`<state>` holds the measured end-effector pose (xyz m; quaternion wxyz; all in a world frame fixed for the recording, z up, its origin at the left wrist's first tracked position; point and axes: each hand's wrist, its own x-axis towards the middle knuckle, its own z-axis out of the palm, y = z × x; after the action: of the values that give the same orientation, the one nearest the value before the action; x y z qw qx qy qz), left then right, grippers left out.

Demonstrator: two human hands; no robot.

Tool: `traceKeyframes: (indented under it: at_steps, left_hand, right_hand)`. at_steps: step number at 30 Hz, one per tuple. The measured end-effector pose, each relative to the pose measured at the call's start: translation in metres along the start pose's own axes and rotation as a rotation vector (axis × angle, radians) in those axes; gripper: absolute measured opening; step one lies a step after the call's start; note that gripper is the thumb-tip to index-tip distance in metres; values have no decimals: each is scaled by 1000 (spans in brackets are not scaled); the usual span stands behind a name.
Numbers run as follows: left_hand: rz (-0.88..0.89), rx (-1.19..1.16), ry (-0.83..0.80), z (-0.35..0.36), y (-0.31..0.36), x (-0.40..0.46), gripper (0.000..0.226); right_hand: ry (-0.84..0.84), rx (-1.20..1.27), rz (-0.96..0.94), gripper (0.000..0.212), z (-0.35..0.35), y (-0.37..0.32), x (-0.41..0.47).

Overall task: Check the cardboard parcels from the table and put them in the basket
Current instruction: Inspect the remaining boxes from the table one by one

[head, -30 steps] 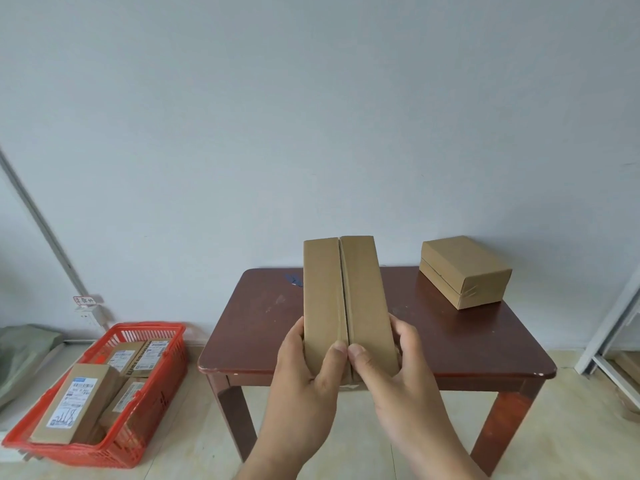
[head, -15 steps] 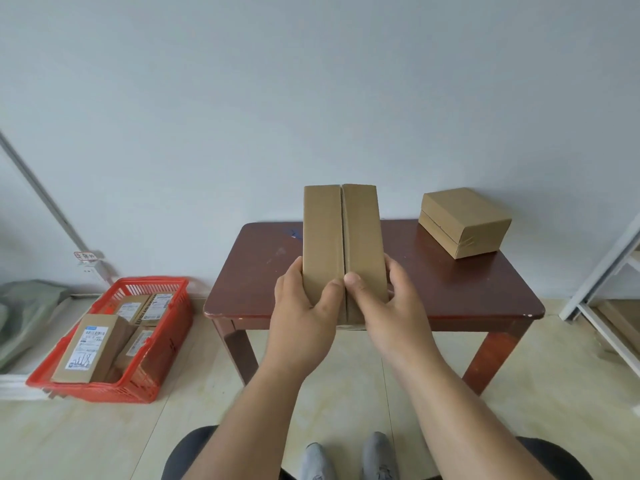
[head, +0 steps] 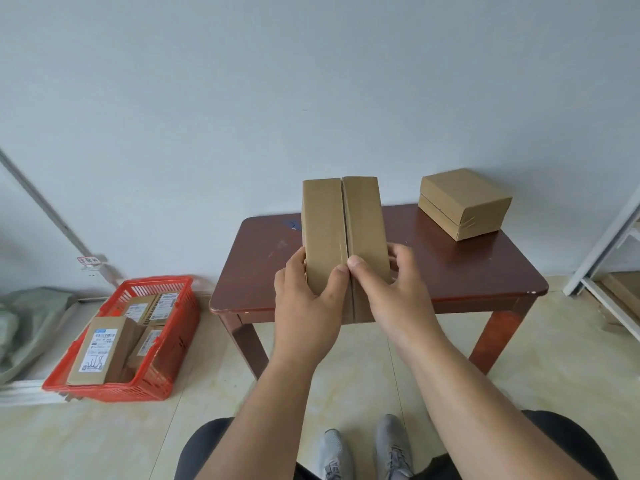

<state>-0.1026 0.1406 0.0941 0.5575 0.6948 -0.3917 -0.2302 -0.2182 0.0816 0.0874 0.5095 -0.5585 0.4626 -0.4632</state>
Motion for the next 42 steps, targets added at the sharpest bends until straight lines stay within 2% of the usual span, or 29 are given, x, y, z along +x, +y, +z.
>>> traceKeyframes:
  at_steps: [2, 7, 10, 16, 27, 33, 39, 42]
  left_hand:
    - [-4, 18, 18, -3, 2, 4, 49]
    - [27, 86, 53, -12, 9, 16, 44]
    - [30, 68, -10, -13, 5, 10, 59]
    - [38, 22, -47, -13, 0, -1, 59]
    - [14, -2, 54, -15, 12, 7, 40]
    - [63, 40, -35, -12, 5, 5, 58]
    - [51, 5, 33, -14, 8, 10, 47]
    - [41, -6, 60, -15, 10, 14, 39]
  right_hand:
    - [-23, 21, 0, 35, 1, 0, -1]
    - [-55, -16, -28, 54, 7, 0, -7]
    - [-2, -30, -22, 56, 10, -3, -7]
    - [32, -6, 23, 32, 9, -8, -7]
    - [-20, -9, -11, 33, 6, -12, -10]
    - [24, -58, -16, 33, 6, -14, 0]
    - [14, -22, -6, 37, 7, -11, 0]
    - [-11, 12, 9, 29, 7, -9, -5]
